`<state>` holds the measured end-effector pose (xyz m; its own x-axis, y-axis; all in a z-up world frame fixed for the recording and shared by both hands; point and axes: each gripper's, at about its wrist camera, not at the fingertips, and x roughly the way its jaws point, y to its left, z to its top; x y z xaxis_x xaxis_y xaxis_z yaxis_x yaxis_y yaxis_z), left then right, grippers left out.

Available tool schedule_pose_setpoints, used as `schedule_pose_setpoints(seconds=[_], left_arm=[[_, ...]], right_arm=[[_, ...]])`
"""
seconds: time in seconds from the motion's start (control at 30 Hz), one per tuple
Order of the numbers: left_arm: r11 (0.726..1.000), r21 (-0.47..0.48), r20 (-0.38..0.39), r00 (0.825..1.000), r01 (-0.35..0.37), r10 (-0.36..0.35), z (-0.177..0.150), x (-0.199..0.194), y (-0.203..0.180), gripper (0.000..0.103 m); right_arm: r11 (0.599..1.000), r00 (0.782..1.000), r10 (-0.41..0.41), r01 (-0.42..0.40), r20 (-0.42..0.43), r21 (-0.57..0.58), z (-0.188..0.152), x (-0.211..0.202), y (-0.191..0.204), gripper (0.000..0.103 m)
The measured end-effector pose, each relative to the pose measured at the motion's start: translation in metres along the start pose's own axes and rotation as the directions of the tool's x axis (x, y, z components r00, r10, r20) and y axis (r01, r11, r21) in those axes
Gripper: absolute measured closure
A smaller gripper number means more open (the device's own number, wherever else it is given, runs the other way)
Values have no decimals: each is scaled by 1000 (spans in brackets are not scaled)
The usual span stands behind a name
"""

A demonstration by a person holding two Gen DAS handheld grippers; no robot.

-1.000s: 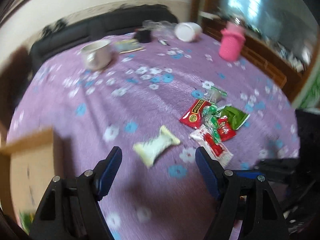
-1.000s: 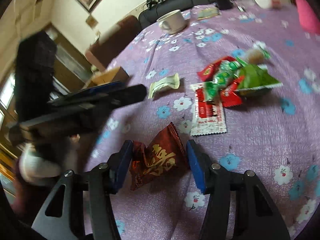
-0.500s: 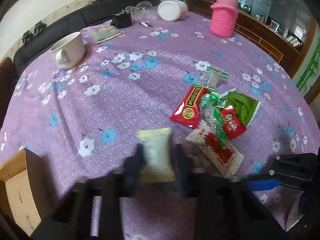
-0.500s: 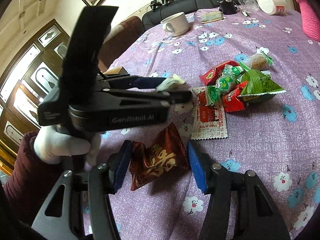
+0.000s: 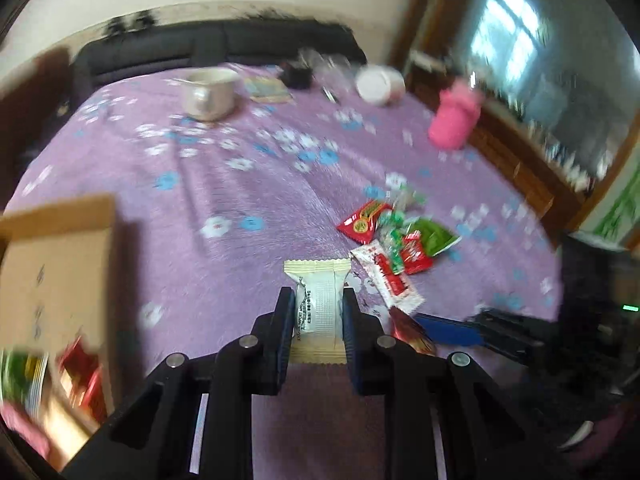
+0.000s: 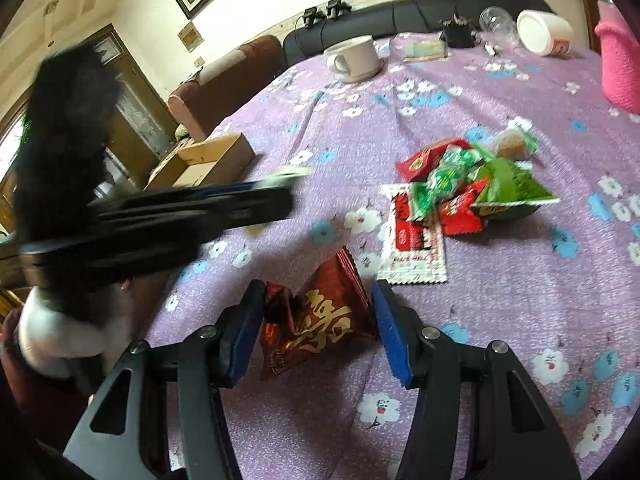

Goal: Organize snacks

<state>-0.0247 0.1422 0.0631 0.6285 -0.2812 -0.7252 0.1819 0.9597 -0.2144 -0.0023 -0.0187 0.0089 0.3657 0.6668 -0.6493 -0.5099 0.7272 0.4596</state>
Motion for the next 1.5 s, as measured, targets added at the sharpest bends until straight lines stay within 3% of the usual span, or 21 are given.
schedule_pose_setpoints(seconds=[0.1,0.23,0.4,0.63,0.93,1.03,1.1,1.17,1.23,1.5], left_arm=[[995,-100,87,996,20,-11,-16,-36,17,81],[974,-226,169,985,-2,41,-38,-77,50,81],[938,-338,196,970,-73,146,-59,-105,91,81],[903,-415,216,953,-109,215,-81,-121,121,81],[838,-522,228,920,-161,319,-92,-144,171,80],[819,-548,210,919,-171,333,-92,-142,182,79],[814,-556,202,923,-167,327,-94,-139,188,74],[815,-557,201,927,-156,315,-94,-137,190,58],[813,-563,205,928,-148,312,-96,-137,192,50],[822,-558,264,916,-111,303,-96,-153,180,35]], right_arm=[[1000,1000,-18,18,5,6,0,-1,-1,46],[1000,1000,-25,25,3,-5,-1,-2,3,46],[998,999,36,-36,-10,-48,1,-7,36,46],[978,989,126,-136,-71,-161,10,7,108,46],[933,972,175,-215,-158,-289,17,51,192,46],[920,968,168,-221,-185,-322,18,69,216,46],[915,967,158,-219,-200,-338,19,81,225,46],[912,967,140,-210,-215,-351,18,94,232,44],[916,965,130,-205,-228,-345,18,106,236,42],[930,967,153,-210,-203,-301,23,98,229,41]])
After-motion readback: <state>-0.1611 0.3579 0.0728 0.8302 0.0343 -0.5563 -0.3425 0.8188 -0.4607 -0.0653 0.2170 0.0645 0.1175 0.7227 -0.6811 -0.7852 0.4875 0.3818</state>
